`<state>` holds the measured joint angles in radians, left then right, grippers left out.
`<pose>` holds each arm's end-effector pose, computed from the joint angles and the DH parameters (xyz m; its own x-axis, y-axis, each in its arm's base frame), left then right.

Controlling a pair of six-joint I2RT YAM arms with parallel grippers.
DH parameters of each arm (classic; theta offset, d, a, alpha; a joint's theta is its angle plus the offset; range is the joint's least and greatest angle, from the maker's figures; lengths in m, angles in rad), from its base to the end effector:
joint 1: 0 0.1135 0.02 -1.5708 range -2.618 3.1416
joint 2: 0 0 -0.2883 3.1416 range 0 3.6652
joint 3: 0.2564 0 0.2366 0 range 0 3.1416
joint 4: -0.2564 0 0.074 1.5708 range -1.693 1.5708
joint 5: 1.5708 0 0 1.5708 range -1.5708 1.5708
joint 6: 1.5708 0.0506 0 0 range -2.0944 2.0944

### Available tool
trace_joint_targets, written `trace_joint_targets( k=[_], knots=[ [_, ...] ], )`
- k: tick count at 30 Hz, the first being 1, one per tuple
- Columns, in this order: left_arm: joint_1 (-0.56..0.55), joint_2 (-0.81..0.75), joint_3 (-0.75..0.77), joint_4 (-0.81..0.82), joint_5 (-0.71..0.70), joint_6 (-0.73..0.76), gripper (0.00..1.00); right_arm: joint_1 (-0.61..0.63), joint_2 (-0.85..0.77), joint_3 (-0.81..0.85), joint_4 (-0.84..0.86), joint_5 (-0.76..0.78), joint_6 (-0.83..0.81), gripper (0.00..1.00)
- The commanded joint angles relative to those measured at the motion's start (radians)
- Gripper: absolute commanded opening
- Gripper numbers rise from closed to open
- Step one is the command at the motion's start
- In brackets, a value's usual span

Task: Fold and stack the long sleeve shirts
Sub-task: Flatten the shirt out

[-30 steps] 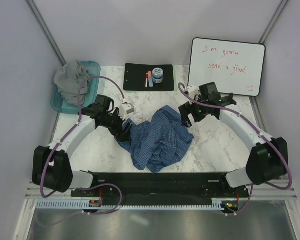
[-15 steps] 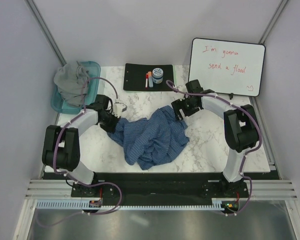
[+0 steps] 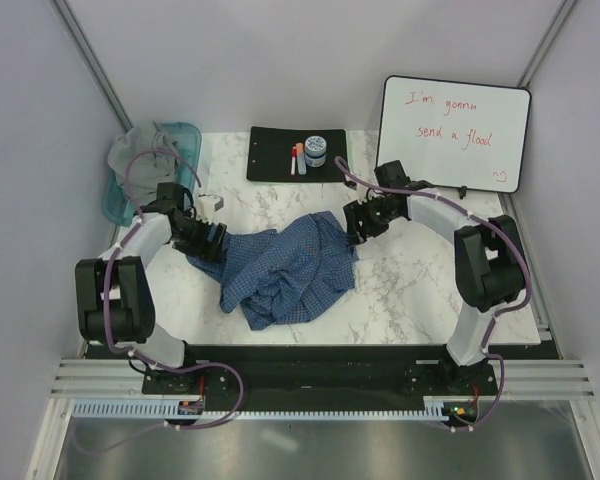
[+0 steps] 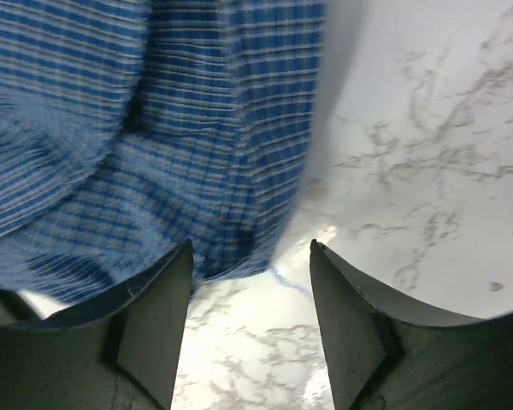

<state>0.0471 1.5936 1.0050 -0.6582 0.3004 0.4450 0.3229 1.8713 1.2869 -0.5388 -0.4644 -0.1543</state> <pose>0.2896 -0.0013 0.2086 -0.8335 0.3724 -0.4081 0.4520 0.8844 -0.1162 0.3541 0.1424 0.2052 -0.7729 -0.4035 -0.4897 -0.5934 0.7331 0.3324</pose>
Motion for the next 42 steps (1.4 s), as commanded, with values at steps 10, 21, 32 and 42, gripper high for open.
trace_joint_targets(
  k=[10, 21, 32, 42],
  knots=[
    [0.02, -0.192, 0.069, -0.129, 0.186, 0.044, 0.85, -0.07, 0.135, 0.198, 0.105, -0.109, 0.117, 0.45],
    [0.02, -0.202, 0.04, -0.144, 0.204, 0.07, 0.86, 0.004, 0.215, 0.201, 0.14, -0.106, 0.122, 0.54],
    [0.02, -0.199, 0.053, -0.204, 0.27, 0.113, 0.83, 0.004, 0.276, 0.242, 0.142, -0.21, 0.133, 0.37],
    [-0.143, -0.406, 0.032, -0.333, 0.319, 0.219, 0.87, -0.005, -0.006, -0.05, 0.168, -0.114, 0.222, 0.25]
  ],
)
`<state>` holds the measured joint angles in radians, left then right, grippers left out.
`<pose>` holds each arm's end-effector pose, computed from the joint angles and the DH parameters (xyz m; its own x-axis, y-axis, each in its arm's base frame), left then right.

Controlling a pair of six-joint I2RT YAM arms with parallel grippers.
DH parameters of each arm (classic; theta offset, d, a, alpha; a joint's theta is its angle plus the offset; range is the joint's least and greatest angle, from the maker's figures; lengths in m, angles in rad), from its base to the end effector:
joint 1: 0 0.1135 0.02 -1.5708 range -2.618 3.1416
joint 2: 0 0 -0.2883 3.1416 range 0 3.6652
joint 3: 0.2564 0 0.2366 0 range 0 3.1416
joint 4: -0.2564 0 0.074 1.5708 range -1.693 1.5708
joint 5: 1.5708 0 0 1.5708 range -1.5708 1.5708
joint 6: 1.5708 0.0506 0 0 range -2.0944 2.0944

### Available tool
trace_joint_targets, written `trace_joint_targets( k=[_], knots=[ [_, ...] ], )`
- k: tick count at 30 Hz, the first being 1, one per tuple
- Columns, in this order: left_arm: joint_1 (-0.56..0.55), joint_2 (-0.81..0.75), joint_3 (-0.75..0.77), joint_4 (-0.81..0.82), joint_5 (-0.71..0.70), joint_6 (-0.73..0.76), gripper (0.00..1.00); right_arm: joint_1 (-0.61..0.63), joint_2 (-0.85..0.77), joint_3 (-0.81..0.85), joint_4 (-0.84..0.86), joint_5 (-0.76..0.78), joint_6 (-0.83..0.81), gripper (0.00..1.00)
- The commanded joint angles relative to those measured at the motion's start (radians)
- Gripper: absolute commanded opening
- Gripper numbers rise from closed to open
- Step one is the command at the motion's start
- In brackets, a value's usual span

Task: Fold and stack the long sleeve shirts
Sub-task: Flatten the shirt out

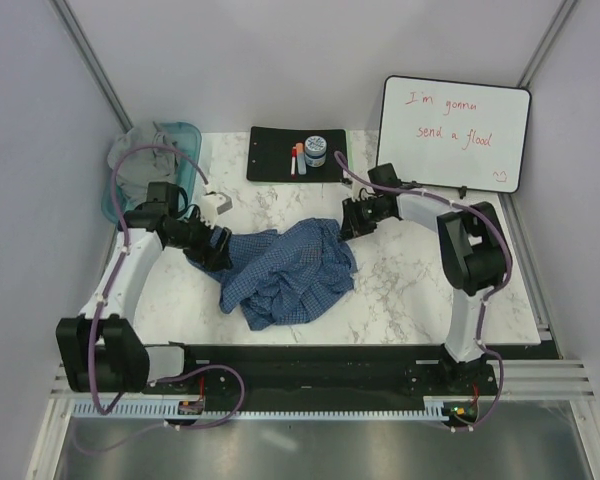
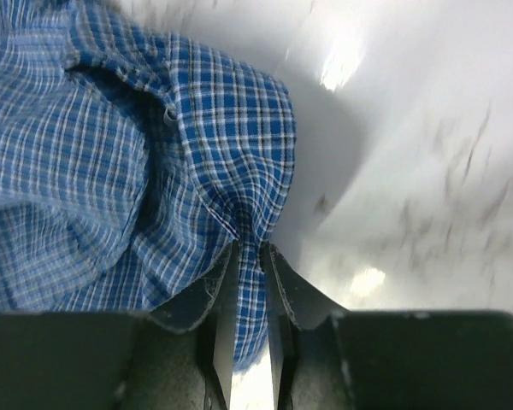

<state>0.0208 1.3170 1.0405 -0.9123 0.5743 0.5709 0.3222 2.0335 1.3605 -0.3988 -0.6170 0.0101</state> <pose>0.2281 -0.0228 0.2797 -0.6806 0.4396 -0.5861 0.6570 0.7202 -0.2227 0.3893 0.1608 0.1745 -0.8381 -0.2711 -0.4734 -0.5125 0.6888 0.5128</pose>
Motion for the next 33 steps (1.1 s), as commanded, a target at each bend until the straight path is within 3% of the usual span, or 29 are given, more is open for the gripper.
trace_joint_targets(
  k=[1, 2, 5, 11, 15, 18, 21, 24, 27, 33],
  knots=[
    [-0.151, -0.143, -0.031, -0.08, 0.0, 0.096, 0.89, -0.005, -0.221, -0.156, 0.028, 0.049, 0.066, 0.24],
    [-0.229, -0.151, -0.048, -0.082, -0.037, 0.093, 0.89, -0.005, -0.251, -0.185, 0.026, 0.056, 0.076, 0.24],
    [-0.327, -0.157, -0.105, -0.063, -0.152, 0.081, 0.94, -0.006, -0.366, -0.29, -0.017, 0.123, 0.061, 0.25],
    [-0.366, -0.292, -0.129, -0.071, -0.153, 0.124, 0.93, -0.055, -0.499, -0.367, -0.165, 0.252, -0.059, 0.33],
    [-0.4, -0.455, -0.221, -0.114, -0.152, 0.246, 0.9, -0.074, -0.542, -0.342, -0.215, 0.258, -0.125, 0.62],
    [-0.401, -0.544, -0.261, -0.27, -0.091, 0.426, 0.85, -0.072, -0.602, -0.319, -0.235, 0.194, -0.179, 0.78],
    [-0.401, -0.575, -0.305, -0.309, -0.053, 0.504, 0.84, -0.057, -0.645, -0.29, -0.23, 0.149, -0.194, 0.85],
    [-0.401, -0.537, -0.344, -0.261, -0.054, 0.483, 0.83, -0.031, -0.638, -0.258, -0.222, 0.126, -0.197, 0.86],
    [-0.404, -0.461, -0.397, -0.122, -0.097, 0.399, 0.82, -0.018, -0.599, -0.221, -0.213, 0.08, -0.196, 0.86],
    [-0.42, -0.322, -0.464, 0.082, -0.09, 0.368, 0.82, 0.001, -0.578, -0.182, -0.152, 0.014, -0.202, 0.83]
  ],
)
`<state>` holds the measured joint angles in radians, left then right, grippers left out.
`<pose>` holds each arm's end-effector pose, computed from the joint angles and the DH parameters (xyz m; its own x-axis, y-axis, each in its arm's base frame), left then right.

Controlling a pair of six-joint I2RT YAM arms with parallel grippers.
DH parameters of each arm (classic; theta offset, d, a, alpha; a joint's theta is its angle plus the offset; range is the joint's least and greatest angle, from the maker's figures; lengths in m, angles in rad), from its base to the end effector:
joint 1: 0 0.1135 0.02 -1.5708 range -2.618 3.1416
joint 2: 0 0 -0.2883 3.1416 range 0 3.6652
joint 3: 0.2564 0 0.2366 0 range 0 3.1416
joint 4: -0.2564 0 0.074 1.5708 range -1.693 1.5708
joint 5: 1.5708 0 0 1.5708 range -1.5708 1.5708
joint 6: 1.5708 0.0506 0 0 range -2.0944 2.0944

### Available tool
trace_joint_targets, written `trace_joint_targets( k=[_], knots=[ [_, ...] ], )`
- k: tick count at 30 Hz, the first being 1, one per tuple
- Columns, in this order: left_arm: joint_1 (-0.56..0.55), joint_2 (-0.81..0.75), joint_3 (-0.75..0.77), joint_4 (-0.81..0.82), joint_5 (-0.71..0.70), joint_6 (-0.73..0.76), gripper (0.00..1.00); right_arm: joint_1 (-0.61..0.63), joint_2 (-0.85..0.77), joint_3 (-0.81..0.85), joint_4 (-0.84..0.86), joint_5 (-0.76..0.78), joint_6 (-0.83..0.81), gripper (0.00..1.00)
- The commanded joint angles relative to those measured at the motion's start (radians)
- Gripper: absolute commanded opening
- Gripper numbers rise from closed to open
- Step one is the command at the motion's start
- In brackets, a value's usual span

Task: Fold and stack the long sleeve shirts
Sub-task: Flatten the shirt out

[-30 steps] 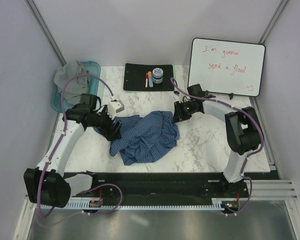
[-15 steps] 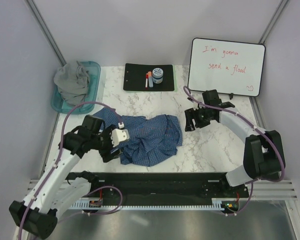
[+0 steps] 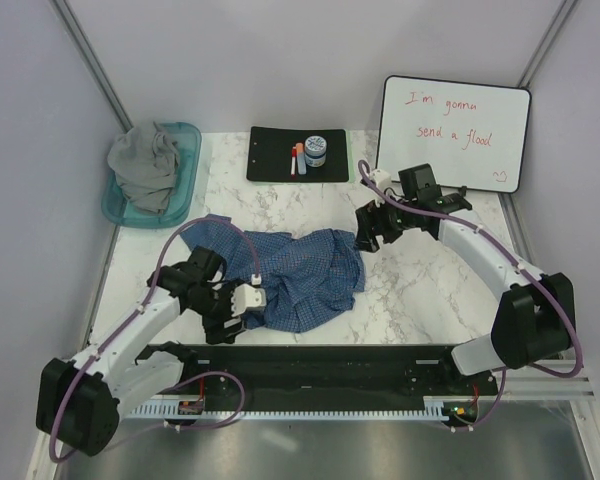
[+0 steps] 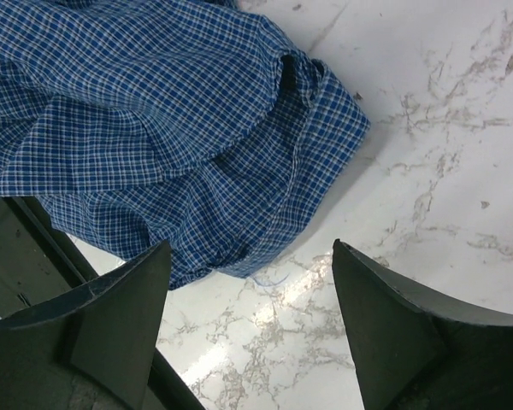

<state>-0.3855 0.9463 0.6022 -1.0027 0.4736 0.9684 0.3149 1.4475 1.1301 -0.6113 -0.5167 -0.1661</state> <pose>0.0966 -0.0641 0.2106 -0.1588 0.8558 -0.4923 0.9872 0.1436 -0.0689 0.2693 0.1140 0.2907 -0.6600 -0.3661 -0.6560 -0.6689 0.6840 0.2912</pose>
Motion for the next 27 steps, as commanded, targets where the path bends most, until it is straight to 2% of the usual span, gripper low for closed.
trace_joint_targets(
  k=[1, 4, 8, 14, 17, 18, 21, 23, 27],
  knots=[
    [-0.018, 0.074, -0.027, 0.188, 0.019, -0.028, 0.82, 0.016, 0.005, 0.046, 0.073, -0.104, -0.029, 0.83],
    [-0.026, 0.098, -0.031, 0.236, 0.036, -0.031, 0.83, 0.044, -0.018, 0.037, 0.117, -0.124, -0.039, 0.83],
    [-0.035, 0.094, -0.076, 0.334, 0.054, -0.04, 0.84, 0.085, -0.065, -0.05, 0.256, -0.102, -0.013, 0.84],
    [-0.098, 0.071, -0.143, 0.357, 0.103, 0.012, 0.79, 0.102, -0.064, -0.067, 0.28, -0.08, -0.004, 0.83],
    [-0.145, 0.069, -0.16, 0.381, 0.076, -0.013, 0.61, 0.102, -0.068, -0.064, 0.275, -0.078, -0.006, 0.83],
    [-0.147, 0.068, -0.144, 0.383, 0.048, -0.043, 0.4, 0.102, -0.076, -0.064, 0.271, -0.078, -0.009, 0.83],
    [-0.147, 0.023, -0.052, 0.334, -0.012, -0.1, 0.09, 0.102, -0.113, -0.067, 0.246, -0.078, -0.035, 0.83],
    [-0.147, -0.041, 0.02, 0.227, -0.013, -0.115, 0.03, 0.102, -0.139, -0.081, 0.228, -0.075, -0.056, 0.83],
    [-0.147, -0.08, 0.319, 0.0, 0.013, -0.149, 0.02, 0.102, -0.205, -0.079, 0.187, -0.068, -0.121, 0.84]
  ],
)
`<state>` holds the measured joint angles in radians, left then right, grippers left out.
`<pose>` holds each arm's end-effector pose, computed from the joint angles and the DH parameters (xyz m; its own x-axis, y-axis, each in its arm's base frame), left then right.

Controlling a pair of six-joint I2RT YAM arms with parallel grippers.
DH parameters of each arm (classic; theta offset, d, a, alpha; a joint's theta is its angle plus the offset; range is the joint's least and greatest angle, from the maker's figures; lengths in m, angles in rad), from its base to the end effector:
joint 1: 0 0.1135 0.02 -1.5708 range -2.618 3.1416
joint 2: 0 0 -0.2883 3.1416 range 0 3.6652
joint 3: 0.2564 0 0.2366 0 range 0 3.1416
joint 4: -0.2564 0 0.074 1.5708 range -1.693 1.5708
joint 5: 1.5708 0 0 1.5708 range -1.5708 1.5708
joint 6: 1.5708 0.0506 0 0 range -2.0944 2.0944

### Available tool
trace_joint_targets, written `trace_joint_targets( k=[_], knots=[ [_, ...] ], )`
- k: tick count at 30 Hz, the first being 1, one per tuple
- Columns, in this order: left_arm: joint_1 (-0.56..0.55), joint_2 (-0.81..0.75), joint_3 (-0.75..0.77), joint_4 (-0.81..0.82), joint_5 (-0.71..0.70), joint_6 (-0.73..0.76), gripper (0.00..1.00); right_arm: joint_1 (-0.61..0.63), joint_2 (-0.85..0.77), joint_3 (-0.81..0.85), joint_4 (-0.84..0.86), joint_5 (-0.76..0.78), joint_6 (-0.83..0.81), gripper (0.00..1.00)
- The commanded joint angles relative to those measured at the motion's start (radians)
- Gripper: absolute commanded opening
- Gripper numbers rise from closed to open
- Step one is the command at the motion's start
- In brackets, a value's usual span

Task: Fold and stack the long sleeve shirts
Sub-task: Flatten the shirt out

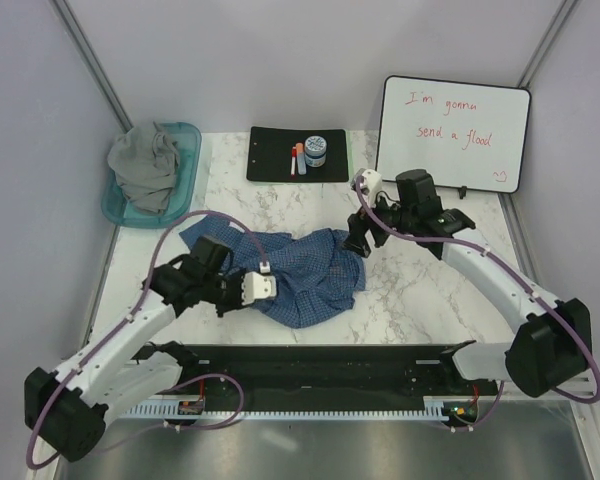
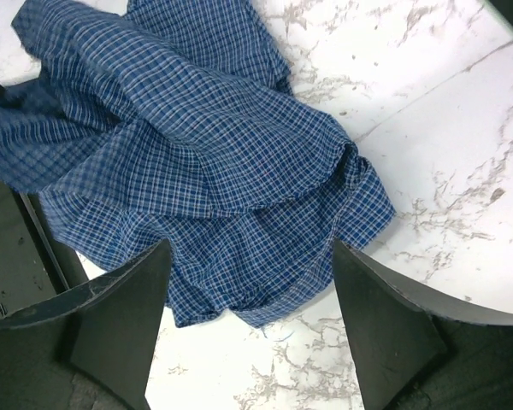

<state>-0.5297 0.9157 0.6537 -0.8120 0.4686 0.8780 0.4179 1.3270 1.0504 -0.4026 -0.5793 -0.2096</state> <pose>0.1073 -0.0893 0.2361 0.0053 0.7924 -0.6099 0.9903 0.0805 0.1132 0.2424 0.1379 0.3154 -0.4099 -0.3725 -0.8326 -0.8324 0.5260 0.1745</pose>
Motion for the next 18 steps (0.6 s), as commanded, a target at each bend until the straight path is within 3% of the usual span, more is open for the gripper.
trace_joint_targets(
  k=[1, 4, 6, 8, 11, 18],
  knots=[
    [-0.003, -0.04, 0.326, -0.223, 0.009, -0.065, 0.02, -0.001, -0.091, 0.006, -0.039, -0.005, -0.095, 0.84],
    [-0.003, 0.014, 0.541, -0.262, -0.082, -0.109, 0.02, -0.001, -0.1, 0.054, -0.045, -0.022, -0.102, 0.87],
    [-0.003, 0.081, 0.674, -0.259, -0.116, -0.114, 0.02, 0.001, -0.083, 0.082, -0.045, -0.066, -0.093, 0.98],
    [-0.003, 0.144, 0.771, -0.259, -0.133, -0.122, 0.02, 0.013, -0.057, 0.126, -0.022, -0.094, -0.056, 0.98],
    [-0.003, 0.227, 0.804, -0.251, -0.137, -0.064, 0.02, 0.042, -0.02, 0.169, 0.019, -0.103, -0.031, 0.98],
    [0.0, 0.238, 0.702, -0.148, -0.192, -0.02, 0.02, 0.145, 0.063, 0.137, 0.208, -0.132, 0.088, 0.91]
  ],
)
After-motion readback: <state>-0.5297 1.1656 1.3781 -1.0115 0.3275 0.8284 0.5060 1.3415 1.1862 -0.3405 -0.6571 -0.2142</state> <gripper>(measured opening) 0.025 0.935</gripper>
